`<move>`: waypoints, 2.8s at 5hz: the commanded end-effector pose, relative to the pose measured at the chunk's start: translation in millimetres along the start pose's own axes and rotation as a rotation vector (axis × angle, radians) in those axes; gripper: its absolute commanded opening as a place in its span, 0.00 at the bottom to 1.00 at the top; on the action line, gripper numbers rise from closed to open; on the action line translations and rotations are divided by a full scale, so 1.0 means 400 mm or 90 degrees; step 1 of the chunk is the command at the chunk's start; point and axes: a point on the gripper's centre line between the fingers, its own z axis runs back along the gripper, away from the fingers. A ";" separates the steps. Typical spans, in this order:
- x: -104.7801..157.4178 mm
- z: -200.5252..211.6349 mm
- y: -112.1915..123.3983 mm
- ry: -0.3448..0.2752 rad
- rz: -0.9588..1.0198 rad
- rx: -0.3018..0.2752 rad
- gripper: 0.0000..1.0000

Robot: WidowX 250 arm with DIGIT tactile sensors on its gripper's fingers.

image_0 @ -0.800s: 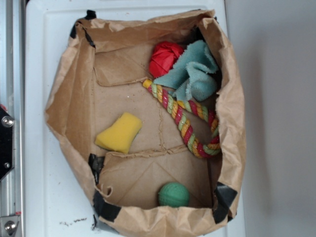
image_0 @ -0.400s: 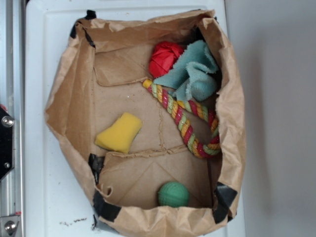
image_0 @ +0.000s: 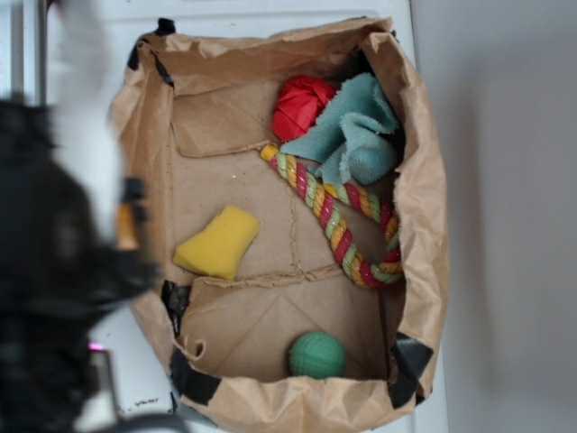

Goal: Grab the blue cloth.

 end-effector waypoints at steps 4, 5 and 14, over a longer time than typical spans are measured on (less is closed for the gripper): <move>0.240 -0.252 0.230 -0.034 0.014 0.027 1.00; 0.240 -0.252 0.230 -0.034 0.014 0.027 1.00; 0.329 -0.314 0.302 -0.163 0.055 0.167 1.00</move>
